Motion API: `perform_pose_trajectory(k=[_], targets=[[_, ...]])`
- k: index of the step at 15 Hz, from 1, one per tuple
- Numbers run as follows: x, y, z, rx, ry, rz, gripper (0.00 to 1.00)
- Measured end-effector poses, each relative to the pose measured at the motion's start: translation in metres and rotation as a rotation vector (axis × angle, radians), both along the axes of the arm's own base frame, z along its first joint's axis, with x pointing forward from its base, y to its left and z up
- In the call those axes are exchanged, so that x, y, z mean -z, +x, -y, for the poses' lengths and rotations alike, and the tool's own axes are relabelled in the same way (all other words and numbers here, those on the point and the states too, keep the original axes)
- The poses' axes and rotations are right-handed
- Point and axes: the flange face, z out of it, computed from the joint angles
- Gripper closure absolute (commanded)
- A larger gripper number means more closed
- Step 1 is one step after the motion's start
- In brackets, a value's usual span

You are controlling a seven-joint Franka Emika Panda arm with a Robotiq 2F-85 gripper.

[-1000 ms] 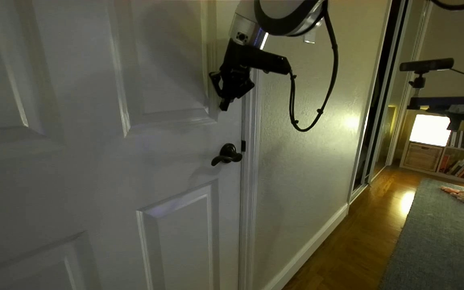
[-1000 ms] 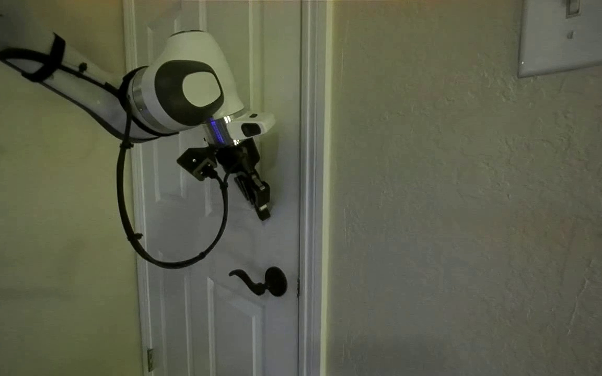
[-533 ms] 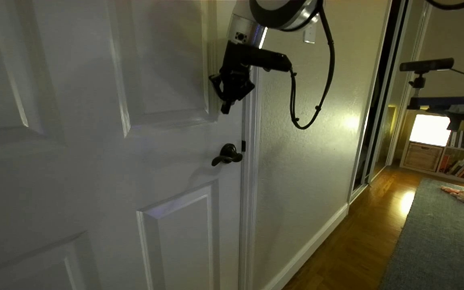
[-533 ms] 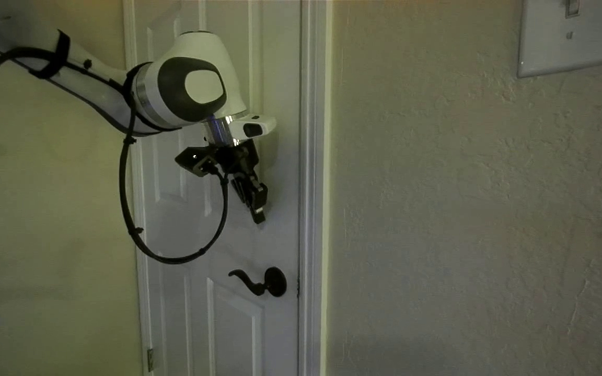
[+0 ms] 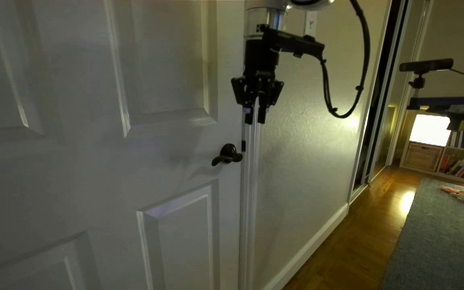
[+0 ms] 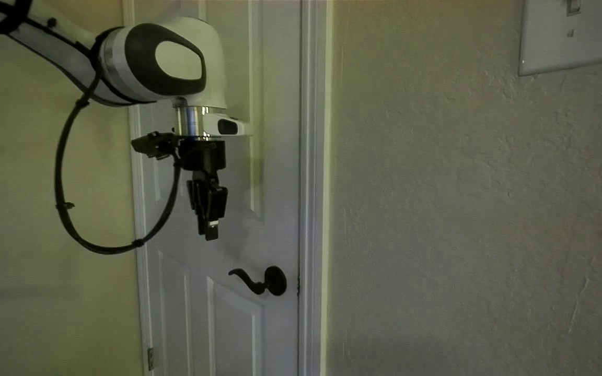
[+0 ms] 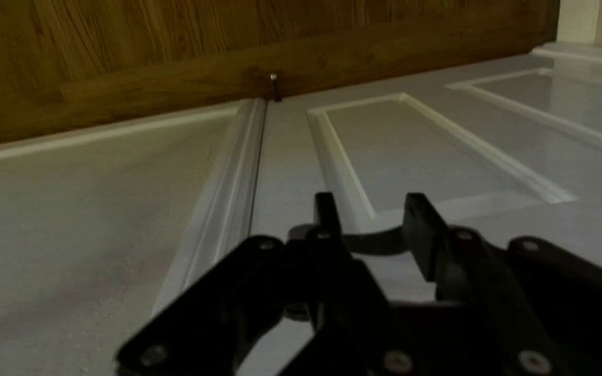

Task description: Close the door

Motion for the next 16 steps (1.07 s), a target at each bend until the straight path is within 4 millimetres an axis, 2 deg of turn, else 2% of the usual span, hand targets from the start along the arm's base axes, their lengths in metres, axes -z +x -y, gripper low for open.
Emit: perform_pose_trajectory(k=[4,6,8,10,16], targets=[[-0.019,-0.057,0.001,-0.036,0.02,-0.124,0.04],[-0.028,-0.086,-0.001,-0.066,0.045,-0.163,0.0],[-0.038,-0.112,-0.004,-0.095,0.065,-0.193,0.03],[-0.044,-0.117,-0.005,-0.101,0.064,-0.186,0.0],[-0.033,-0.111,-0.005,-0.099,0.064,-0.201,0.0]])
